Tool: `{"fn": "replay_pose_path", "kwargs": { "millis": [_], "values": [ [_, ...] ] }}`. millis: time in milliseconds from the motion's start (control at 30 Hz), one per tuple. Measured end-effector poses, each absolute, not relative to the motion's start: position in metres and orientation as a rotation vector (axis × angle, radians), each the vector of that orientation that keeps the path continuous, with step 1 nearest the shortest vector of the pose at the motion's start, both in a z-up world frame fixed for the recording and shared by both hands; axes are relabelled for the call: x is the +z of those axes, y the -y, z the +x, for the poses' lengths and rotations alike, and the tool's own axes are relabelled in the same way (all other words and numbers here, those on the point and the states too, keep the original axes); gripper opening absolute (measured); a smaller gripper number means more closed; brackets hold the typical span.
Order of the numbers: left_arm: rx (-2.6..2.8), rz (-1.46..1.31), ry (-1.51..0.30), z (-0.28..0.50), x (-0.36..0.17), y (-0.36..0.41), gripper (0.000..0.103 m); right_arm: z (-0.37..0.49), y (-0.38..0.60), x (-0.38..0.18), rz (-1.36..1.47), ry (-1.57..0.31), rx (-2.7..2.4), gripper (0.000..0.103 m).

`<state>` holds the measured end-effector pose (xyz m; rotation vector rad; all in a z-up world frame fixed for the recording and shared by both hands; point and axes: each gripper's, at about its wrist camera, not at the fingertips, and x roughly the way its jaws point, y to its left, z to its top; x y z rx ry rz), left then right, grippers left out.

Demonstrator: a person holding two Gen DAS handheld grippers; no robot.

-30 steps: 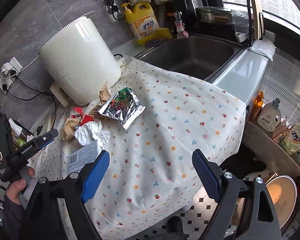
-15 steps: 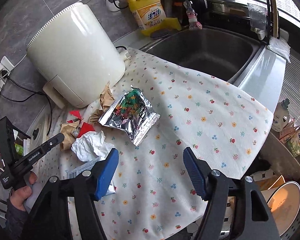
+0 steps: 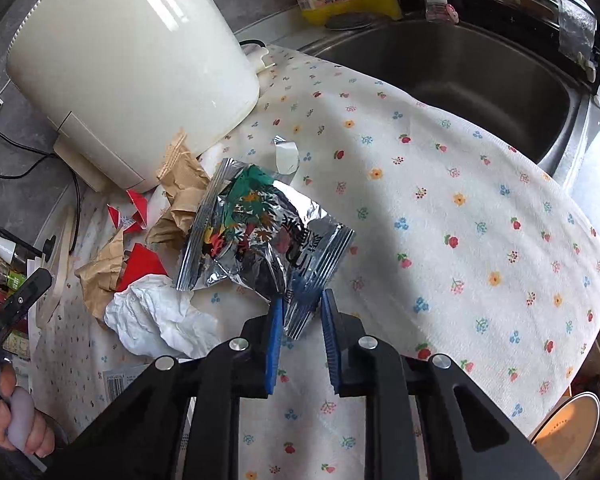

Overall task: Collect trash
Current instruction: 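Grasp the brown paper scrap with the left tool while the right tool grasps the colorful foil bag, then carry the brown paper and foil bag over the white bucket and open both tools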

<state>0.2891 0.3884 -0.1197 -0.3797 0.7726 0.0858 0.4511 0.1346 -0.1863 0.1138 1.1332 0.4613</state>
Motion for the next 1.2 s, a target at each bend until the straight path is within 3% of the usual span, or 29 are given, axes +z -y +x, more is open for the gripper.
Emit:
{"fn": "replay_pose_path", "kwargs": {
  "millis": [33, 100, 133, 167, 233, 267, 533, 600, 633, 767, 1200],
  "values": [
    [0.086, -0.385, -0.774, 0.288, -0.120, -0.388, 0.004, 0.449, -0.134, -0.184, 0.107, -1.125, 0.466, 0.009],
    [0.073, -0.410, -0.793, 0.289, -0.123, -0.388, 0.008, 0.444, -0.130, -0.180, 0.096, -1.114, 0.467, 0.007],
    [0.065, -0.417, -0.803, 0.290, -0.126, -0.386, 0.019, 0.442, -0.127, -0.178, 0.101, -1.112, 0.472, 0.007],
    [0.064, -0.417, -0.806, 0.291, -0.128, -0.383, 0.039, 0.439, -0.123, -0.176, 0.104, -1.110, 0.473, 0.007],
    [0.066, -0.414, -0.792, 0.291, -0.129, -0.377, 0.063, 0.434, -0.114, -0.170, 0.103, -1.101, 0.468, 0.007],
    [0.060, -0.412, -0.783, 0.291, -0.128, -0.374, 0.066, 0.432, -0.110, -0.168, 0.107, -1.098, 0.465, 0.007],
    [0.095, -0.379, -0.865, 0.320, -0.152, -0.356, 0.066, 0.406, -0.073, -0.147, 0.137, -1.064, 0.451, 0.007],
    [0.103, -0.383, -0.878, 0.322, -0.156, -0.353, 0.046, 0.399, -0.065, -0.143, 0.141, -1.056, 0.451, 0.007],
    [0.105, -0.393, -0.888, 0.324, -0.157, -0.353, 0.025, 0.395, -0.061, -0.141, 0.141, -1.050, 0.452, 0.007],
    [0.131, -0.394, -0.861, 0.313, -0.149, -0.348, 0.017, 0.384, -0.044, -0.135, 0.165, -1.042, 0.450, 0.007],
    [0.182, -0.356, -0.764, 0.268, -0.099, -0.301, 0.016, 0.352, 0.039, -0.130, 0.223, -1.029, 0.415, 0.007]
  ]
}}
